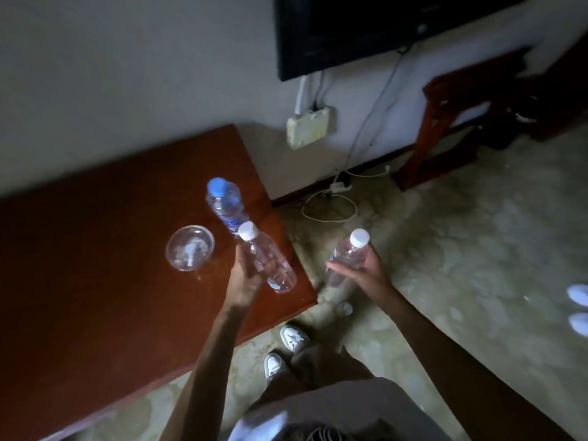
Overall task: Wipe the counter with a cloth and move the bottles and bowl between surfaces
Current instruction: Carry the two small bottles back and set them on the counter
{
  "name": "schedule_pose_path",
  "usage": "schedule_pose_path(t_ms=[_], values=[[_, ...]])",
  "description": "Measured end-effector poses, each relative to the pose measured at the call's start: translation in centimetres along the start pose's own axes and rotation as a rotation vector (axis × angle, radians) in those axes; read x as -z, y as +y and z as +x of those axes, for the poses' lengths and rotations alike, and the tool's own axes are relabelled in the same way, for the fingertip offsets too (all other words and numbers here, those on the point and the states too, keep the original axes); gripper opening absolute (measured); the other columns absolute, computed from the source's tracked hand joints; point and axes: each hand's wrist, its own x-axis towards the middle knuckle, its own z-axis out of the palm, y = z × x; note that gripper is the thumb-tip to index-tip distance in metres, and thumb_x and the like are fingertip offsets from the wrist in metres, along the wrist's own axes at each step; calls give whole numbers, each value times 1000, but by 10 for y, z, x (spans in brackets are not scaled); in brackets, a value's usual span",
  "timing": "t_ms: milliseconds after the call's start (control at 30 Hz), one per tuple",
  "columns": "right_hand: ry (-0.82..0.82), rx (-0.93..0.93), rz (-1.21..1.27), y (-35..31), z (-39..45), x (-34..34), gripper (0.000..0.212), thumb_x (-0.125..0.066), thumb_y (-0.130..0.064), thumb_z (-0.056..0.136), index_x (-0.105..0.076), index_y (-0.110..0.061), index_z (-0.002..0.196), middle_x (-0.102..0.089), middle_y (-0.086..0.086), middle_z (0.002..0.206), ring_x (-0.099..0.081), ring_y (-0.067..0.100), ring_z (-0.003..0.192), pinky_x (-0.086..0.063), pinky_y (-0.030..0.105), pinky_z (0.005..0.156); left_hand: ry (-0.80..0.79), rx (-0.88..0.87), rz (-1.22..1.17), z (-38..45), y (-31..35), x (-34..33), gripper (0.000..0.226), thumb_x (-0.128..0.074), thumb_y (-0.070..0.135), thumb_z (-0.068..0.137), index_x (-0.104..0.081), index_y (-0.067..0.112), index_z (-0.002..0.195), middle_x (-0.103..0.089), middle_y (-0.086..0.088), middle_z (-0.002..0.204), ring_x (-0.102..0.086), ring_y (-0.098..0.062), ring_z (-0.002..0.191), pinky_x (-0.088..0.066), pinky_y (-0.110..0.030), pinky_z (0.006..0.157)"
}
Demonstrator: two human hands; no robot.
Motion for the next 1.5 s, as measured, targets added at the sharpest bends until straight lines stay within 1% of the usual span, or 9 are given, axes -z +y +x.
schedule_pose_path(t_ms=[233,333,500,767,933,1100,1200,1333,1500], values=[[400,-48,116,22,-50,127,80,-89,-60,45,-56,-22,107,-67,-5,93,-68,20,91,-56,46,89,-344,-41,125,13,47,-135,50,-83,27,80,-50,25,118,-69,11,103,-70,0,89,-58,-20,72],[553,-77,167,30,-66,174,75,-88,-56,51,-53,-22,108,-67,-2,102,-69,20,97,-56,44,88,-462,-51,172,20,67,-200,56,-86,34,73,-54,15,115,-66,-5,106,-69,-22,95,-62,-36,82],[705,-114,210,66,-65,281,71,-86,-52,57,-55,-21,113,-68,-3,103,-69,14,95,-57,40,87,-599,-34,258,32,92,-341,41,-86,23,75,-55,30,102,-64,13,94,-68,3,81,-50,-2,64],[816,-125,147,100,-52,492,62,-81,-44,69,-47,-24,118,-62,-12,109,-64,4,99,-50,16,74,-795,-58,304,60,153,-587,50,-86,27,73,-56,26,113,-68,0,111,-71,-13,94,-57,-14,60],[952,-126,188,90,-15,617,58,-81,-40,73,-49,-23,118,-63,-14,110,-63,3,104,-51,27,88,-860,-107,358,92,210,-713,86,-84,69,52,-56,25,120,-71,6,109,-72,-15,99,-62,-33,82],[979,-165,242,96,57,709,59,-80,-46,70,-49,-28,117,-63,-14,109,-62,1,103,-51,25,87,-909,-161,380,156,243,-836,62,-87,53,63,-56,33,113,-71,5,112,-71,-12,101,-61,-39,87],[1004,-190,237,95,108,769,61,-81,-47,69,-49,-28,117,-64,-13,109,-63,1,102,-52,28,89,-938,-179,358,205,264,-913,99,-81,76,44,-59,19,122,-71,0,114,-70,-18,105,-59,-45,92],[1068,-207,230,60,173,866,58,-81,-50,67,-52,-29,112,-66,-11,105,-65,2,97,-55,33,90,-1014,-202,417,265,327,-1021,54,-85,34,74,-58,19,118,-67,12,102,-69,-11,95,-59,-14,72],[1137,-138,245,12,243,1000,61,-82,-53,66,-50,-34,115,-67,-11,107,-66,5,99,-55,36,91,-1067,-280,378,333,417,-1156,64,-83,47,69,-59,19,121,-68,8,104,-70,-1,84,-51,-6,54]])
